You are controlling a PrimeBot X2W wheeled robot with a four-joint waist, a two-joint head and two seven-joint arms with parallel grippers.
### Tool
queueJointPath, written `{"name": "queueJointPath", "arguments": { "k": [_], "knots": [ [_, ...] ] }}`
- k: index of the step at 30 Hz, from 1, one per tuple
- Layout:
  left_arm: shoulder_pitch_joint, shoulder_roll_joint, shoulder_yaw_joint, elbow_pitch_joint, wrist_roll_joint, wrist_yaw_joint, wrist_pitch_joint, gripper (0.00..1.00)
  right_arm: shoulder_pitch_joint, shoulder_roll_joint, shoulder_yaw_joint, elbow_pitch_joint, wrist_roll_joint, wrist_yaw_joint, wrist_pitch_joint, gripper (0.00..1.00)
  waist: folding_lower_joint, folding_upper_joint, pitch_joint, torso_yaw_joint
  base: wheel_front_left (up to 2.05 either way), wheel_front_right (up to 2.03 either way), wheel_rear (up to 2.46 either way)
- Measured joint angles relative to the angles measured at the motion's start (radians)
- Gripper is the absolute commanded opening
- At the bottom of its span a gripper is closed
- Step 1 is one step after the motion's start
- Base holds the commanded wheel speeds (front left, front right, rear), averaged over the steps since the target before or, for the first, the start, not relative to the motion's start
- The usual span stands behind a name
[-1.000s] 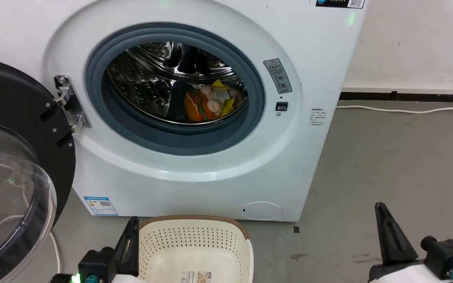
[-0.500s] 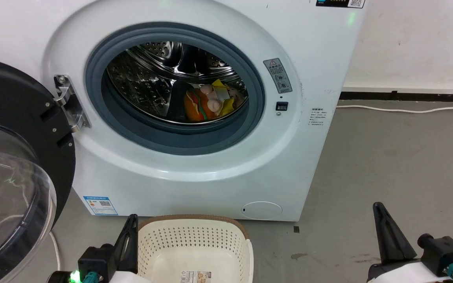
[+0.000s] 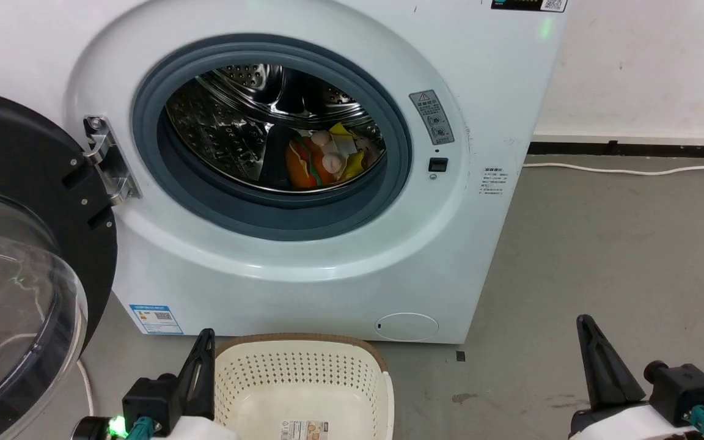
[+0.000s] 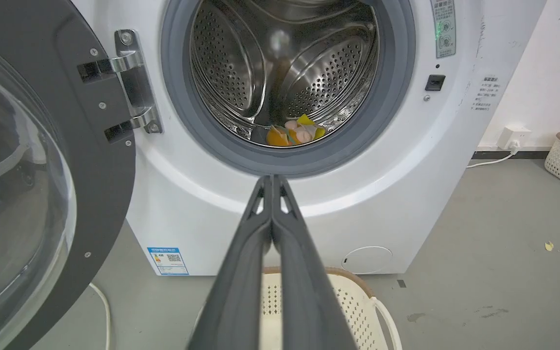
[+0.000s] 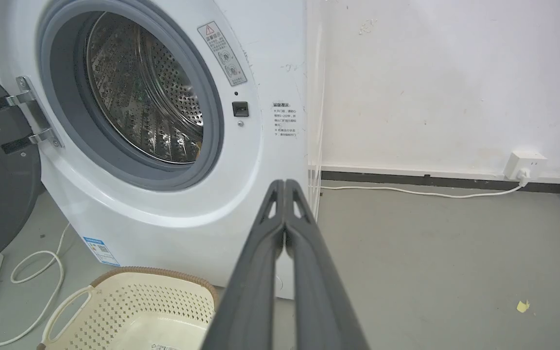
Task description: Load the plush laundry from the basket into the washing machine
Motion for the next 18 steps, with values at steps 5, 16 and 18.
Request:
{"name": "queueJointPath", "arguments": {
  "k": [5, 16, 18],
  "knots": [
    [-0.001, -0.006, 0.013, -0.003, 0.012, -0.004, 0.010, 0.00, 0.000, 0.000, 0.000, -0.003, -0.008, 0.000, 0.010, 0.00, 0.0000, 0.0000, 0.000, 0.000, 0.00, 0.00, 0.00],
    [-0.002, -0.026, 0.031, -0.012, 0.032, -0.018, 0.031, 0.00, -0.004, 0.000, 0.002, -0.009, -0.023, 0.000, 0.035, 0.00, 0.0000, 0.0000, 0.001, 0.000, 0.00, 0.00, 0.00],
    [-0.003, -0.027, 0.036, -0.013, 0.039, -0.020, 0.037, 0.00, -0.004, 0.000, 0.002, -0.010, -0.024, 0.000, 0.036, 0.00, 0.0000, 0.0000, 0.002, 0.001, 0.00, 0.00, 0.00]
  ]
}}
